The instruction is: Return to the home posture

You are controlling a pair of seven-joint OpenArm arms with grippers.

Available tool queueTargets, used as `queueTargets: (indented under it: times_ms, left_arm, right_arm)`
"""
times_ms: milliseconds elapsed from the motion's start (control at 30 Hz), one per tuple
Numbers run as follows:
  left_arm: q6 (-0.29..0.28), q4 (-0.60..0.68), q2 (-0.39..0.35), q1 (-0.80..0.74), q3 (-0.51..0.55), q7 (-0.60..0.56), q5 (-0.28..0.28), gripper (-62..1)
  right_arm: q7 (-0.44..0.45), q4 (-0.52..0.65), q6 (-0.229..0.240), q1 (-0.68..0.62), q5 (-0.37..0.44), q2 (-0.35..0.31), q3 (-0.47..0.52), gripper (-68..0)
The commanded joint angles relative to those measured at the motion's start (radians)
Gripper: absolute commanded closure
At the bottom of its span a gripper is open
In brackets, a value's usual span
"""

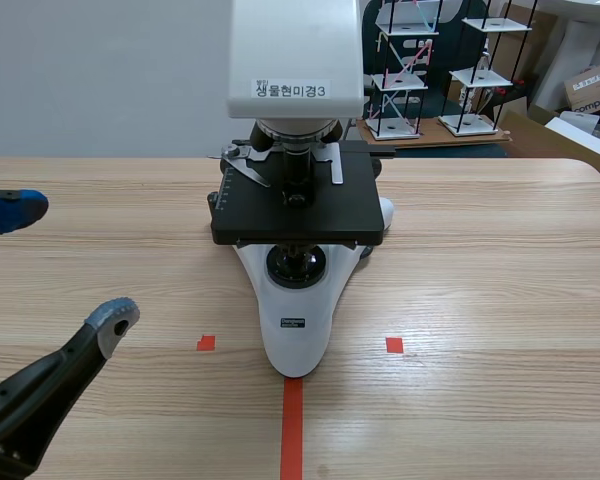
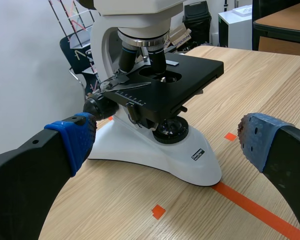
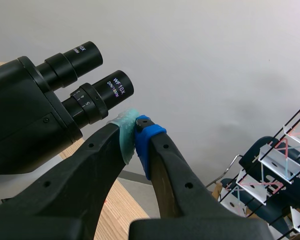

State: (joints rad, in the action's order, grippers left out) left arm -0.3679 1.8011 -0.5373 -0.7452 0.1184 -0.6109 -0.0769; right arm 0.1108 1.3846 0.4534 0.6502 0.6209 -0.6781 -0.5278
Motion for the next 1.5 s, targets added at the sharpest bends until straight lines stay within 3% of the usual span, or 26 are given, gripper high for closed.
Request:
queueTargets:
  times_ms: [0, 600, 767, 933, 1067, 1333, 1467]
  left_arm:
    - [0.006, 0.013, 0.005, -0.005, 0.003, -0.016, -0.009, -59.6]
    - [0.006, 0.013, 0.005, -0.005, 0.003, -0.016, -0.009, -59.6]
    - [0.006, 0.013, 0.005, -0.005, 0.003, -0.016, -0.009, -59.6]
    - [0.006, 0.013, 0.005, -0.005, 0.003, -0.016, -0.009, -59.6]
    - [0.006, 0.013, 0.005, -0.005, 0.003, -0.016, -0.009, -59.6]
    - [0.006, 0.013, 0.005, -0.005, 0.003, -0.016, -0.009, -59.6]
    - [0.006, 0.013, 0.005, -0.005, 0.003, -0.016, -0.009, -59.6]
  right_arm:
    - [0.018, -0.001, -0.003, 0.031, 0.012, -0.003, 0.008, -1.7]
    - [0.018, -0.001, -0.004, 0.025, 0.012, -0.003, 0.008, -3.9]
    - [0.033, 0.002, -0.008, -0.036, 0.014, -0.024, 0.025, -14.7]
    - [0.043, 0.034, -0.076, -0.180, 0.040, -0.076, 0.096, -29.9]
    - [0.084, 0.084, -0.125, -0.338, 0.066, -0.111, 0.190, -42.4]
    - [0.130, 0.251, -0.124, -0.723, 0.069, -0.143, 0.397, -61.7]
    - [0.147, 0.351, -0.124, -0.927, 0.069, -0.142, 0.483, -65.5]
